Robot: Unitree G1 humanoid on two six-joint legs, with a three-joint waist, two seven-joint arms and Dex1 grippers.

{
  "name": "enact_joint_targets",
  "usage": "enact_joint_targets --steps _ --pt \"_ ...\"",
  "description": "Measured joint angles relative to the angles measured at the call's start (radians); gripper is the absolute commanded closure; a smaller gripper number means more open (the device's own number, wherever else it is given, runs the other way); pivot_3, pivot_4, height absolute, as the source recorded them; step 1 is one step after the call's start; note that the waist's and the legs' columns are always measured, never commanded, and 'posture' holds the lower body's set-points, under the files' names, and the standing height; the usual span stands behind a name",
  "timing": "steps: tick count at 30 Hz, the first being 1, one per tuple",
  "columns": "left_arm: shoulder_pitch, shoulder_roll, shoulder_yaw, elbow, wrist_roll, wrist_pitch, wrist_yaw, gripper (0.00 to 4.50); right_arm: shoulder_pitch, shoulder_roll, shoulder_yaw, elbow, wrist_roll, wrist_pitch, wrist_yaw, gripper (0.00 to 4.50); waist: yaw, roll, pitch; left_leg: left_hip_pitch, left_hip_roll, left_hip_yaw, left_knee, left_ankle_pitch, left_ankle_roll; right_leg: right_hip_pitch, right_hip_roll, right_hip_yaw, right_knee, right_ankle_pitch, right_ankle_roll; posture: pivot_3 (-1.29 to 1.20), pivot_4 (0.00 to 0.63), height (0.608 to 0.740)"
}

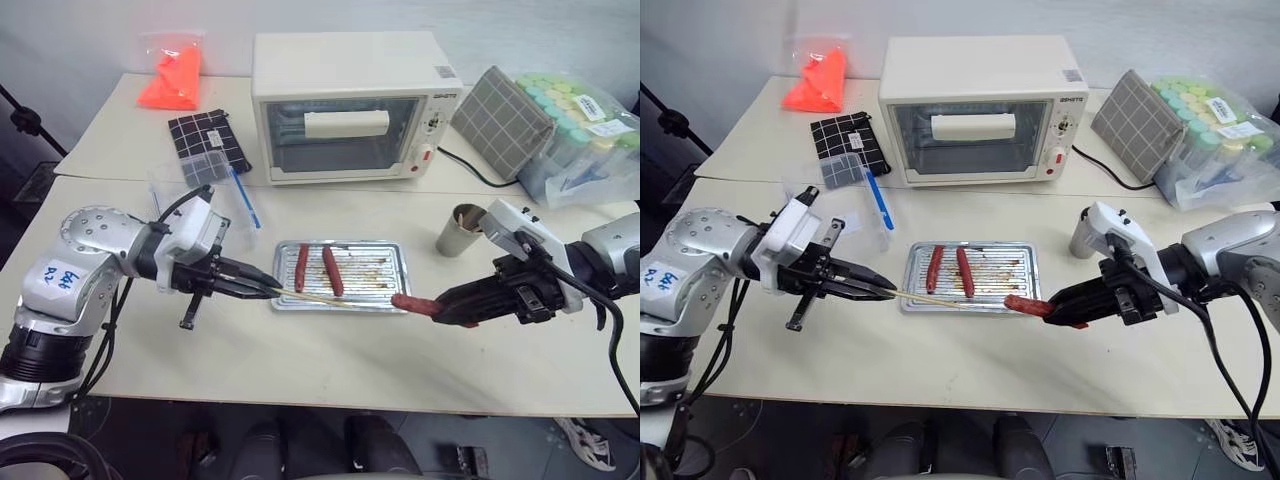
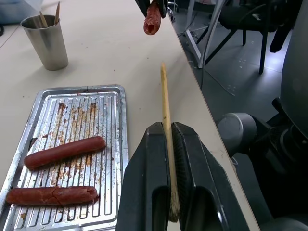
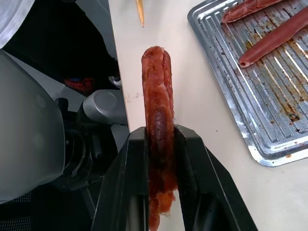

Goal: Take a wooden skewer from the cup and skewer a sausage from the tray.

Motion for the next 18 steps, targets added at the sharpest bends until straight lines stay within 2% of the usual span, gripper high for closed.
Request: enact_joint_targets --steps 8,18 --pt "-0.069 -0.091 -0.048 0.045 0.040 -0.033 0.004 4.50 0.001 0.000 0.000 -0.033 0.023 0.007 -0.011 3.80 0.002 0.000 0.000 -0.001 0.000 0.000 0.002 0.000 0.001 0.000 0.000 0.000 0.001 0.000 0.000 0.00 0.150 0.740" --pt "-0.088 -0.141 -0.073 0.060 0.076 -0.051 0.010 4.50 0.001 0.010 0.000 -0.033 0.046 0.024 -0.044 3.80 0.002 0.000 0.000 -0.001 0.000 0.000 0.003 0.000 0.001 0.000 0.000 0.000 0.002 0.000 0.000 0.00 0.150 0.740"
